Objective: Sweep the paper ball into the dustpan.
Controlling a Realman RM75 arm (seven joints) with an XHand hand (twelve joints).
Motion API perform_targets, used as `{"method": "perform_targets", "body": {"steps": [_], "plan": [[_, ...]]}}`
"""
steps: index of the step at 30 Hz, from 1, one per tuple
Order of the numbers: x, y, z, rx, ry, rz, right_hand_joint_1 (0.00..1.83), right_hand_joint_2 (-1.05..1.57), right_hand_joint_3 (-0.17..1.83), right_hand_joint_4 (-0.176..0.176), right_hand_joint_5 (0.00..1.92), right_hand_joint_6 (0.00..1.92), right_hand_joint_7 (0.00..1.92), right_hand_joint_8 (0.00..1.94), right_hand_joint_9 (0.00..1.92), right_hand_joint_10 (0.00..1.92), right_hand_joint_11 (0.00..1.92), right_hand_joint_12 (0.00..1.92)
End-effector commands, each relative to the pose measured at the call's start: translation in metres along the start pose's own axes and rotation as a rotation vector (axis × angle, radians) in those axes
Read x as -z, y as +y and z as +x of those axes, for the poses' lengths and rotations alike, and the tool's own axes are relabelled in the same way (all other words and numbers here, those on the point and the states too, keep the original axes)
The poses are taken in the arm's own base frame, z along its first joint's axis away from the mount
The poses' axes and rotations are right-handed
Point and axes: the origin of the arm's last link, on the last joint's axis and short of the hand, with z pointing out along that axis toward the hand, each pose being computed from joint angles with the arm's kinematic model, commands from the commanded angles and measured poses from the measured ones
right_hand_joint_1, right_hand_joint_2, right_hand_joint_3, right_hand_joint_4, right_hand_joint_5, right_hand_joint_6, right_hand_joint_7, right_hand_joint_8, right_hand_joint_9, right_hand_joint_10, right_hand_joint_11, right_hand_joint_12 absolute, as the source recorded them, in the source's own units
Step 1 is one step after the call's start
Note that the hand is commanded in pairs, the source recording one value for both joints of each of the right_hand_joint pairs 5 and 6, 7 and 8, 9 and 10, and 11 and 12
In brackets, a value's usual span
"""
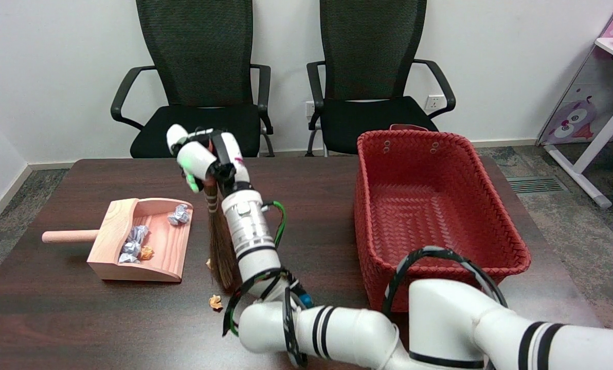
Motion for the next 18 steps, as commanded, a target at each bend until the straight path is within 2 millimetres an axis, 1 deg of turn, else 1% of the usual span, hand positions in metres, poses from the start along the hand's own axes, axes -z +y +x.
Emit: {"method": "perform_targets", "body": {"steps": [1,4,6,7,8,10,15,18], "plan": [[-0.046,-0.027,0.021,-0.186,0.009,0.098,0.65,1.43,1.55,0.037,1.92,1.92,1.92,1.92,1.92,1.92,1.92,1.92],[-0.043,-0.034,0.017,-0.240,-0.005,0.134,0.65,1.43,1.50,0.036,1.92,1.92,1.92,1.92,1.92,1.92,1.92,1.92],[-0.035,-0.037,0.012,-0.238,-0.012,0.153,0.64,1.45,1.46,0.032,1.92,1.92,1.92,1.92,1.92,1.92,1.92,1.92],[-0.031,-0.038,0.009,-0.226,-0.012,0.154,0.63,1.51,1.42,0.035,1.92,1.92,1.92,1.92,1.92,1.92,1.92,1.92],[-0.026,-0.040,0.007,-0.199,-0.008,0.155,0.62,1.56,1.39,0.038,1.92,1.92,1.92,1.92,1.92,1.92,1.92,1.92],[-0.019,-0.045,0.003,-0.161,0.005,0.156,0.64,1.57,1.34,0.044,1.92,1.92,1.92,1.92,1.92,1.92,1.92,1.92],[-0.001,-0.066,0.002,-0.023,0.071,0.216,0.68,1.57,1.31,0.051,1.92,1.92,1.92,1.92,1.92,1.92,1.92,1.92],[0.013,-0.074,0.003,0.082,0.117,0.219,0.71,1.57,1.34,0.055,1.92,1.92,1.92,1.92,1.92,1.92,1.92,1.92]]}}
